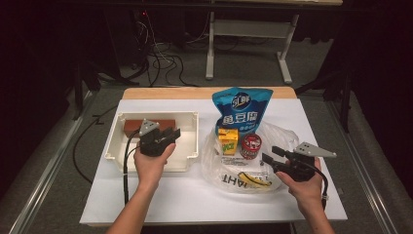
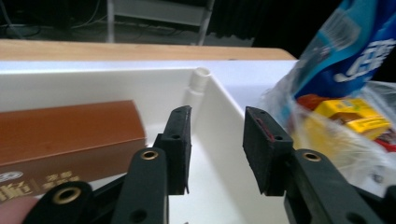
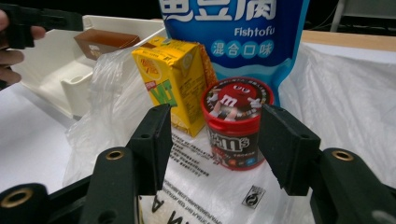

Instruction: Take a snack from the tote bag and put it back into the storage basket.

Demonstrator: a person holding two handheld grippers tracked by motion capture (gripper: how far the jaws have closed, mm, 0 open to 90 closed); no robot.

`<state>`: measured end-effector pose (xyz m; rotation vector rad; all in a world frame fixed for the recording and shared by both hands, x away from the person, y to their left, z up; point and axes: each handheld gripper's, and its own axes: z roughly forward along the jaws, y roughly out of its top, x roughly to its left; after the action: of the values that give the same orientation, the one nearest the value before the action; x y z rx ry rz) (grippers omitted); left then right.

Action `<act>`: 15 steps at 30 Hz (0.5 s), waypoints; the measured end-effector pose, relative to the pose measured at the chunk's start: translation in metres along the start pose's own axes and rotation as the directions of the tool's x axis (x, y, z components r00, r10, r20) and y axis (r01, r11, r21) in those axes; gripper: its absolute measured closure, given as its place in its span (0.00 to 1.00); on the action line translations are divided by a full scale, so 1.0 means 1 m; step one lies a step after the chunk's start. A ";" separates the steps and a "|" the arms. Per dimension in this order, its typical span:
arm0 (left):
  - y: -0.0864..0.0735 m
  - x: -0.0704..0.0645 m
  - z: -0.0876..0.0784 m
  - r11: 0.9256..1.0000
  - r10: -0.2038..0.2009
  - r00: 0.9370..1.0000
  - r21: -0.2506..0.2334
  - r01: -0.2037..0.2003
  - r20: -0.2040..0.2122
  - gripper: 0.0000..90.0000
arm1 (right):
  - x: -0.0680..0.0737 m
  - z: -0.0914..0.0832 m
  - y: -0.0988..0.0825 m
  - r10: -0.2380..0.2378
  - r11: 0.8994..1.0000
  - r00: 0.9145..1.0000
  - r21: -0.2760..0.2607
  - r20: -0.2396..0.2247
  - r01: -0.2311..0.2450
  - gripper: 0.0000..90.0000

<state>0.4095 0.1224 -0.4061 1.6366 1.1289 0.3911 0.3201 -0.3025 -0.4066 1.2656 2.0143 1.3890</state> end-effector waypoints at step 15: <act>0.016 -0.057 0.020 0.997 0.071 0.989 -0.042 -0.066 0.127 0.68 | -0.010 0.001 -0.007 0.057 0.998 0.998 -0.009 0.030 -0.057 0.62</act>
<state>0.4026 0.0644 -0.3842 1.6469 0.9658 0.3445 0.3222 -0.3111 -0.4150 1.3427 1.9654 1.3939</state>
